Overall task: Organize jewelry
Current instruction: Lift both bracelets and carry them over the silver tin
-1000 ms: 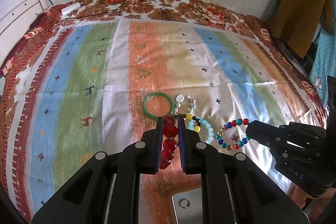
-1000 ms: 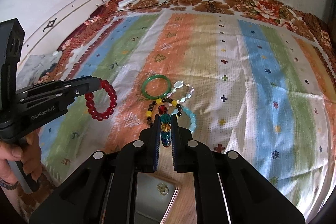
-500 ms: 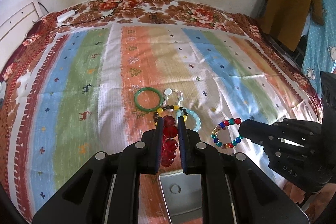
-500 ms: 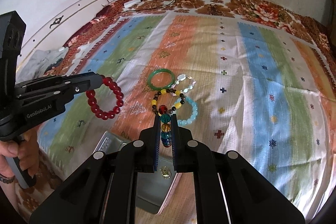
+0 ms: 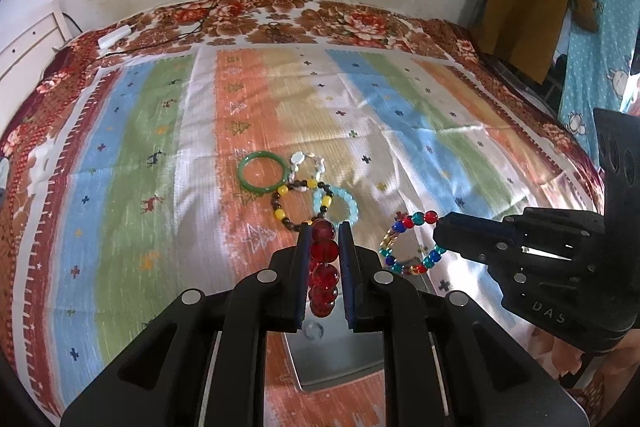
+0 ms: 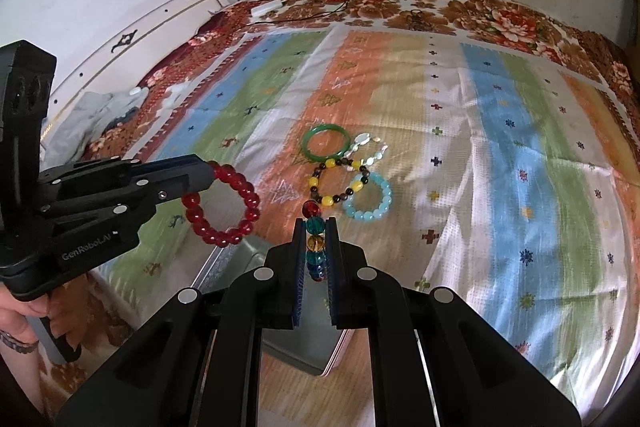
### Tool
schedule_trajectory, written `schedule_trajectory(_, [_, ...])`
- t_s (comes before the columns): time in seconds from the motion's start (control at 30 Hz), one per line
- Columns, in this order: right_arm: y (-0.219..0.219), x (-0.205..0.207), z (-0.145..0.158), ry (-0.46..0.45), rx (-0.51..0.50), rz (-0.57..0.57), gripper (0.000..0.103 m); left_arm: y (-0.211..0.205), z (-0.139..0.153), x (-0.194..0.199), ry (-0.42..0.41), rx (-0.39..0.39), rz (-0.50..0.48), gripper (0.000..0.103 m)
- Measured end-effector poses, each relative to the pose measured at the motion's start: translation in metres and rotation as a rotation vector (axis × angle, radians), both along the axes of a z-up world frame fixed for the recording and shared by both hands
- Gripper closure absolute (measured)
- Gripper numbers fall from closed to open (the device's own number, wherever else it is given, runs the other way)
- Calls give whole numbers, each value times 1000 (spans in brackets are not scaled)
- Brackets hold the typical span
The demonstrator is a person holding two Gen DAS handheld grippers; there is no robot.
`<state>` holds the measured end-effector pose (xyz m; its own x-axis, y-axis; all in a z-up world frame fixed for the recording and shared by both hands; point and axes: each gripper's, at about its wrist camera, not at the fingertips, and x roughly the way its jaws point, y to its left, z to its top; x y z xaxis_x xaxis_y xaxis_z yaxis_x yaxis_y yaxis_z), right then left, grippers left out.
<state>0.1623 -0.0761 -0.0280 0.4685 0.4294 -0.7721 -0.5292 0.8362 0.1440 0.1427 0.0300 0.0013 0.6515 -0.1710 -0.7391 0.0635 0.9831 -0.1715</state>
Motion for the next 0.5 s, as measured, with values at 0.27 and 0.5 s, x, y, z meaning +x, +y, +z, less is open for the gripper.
schedule_trajectory(0.27, [-1, -19, -3, 4, 3, 19, 93, -7, 0, -17, -6, 4, -14, 90])
schedule_trajectory(0.5, [-3, -23, -4, 23, 32, 27, 93, -12, -5, -23, 10, 8, -20, 90])
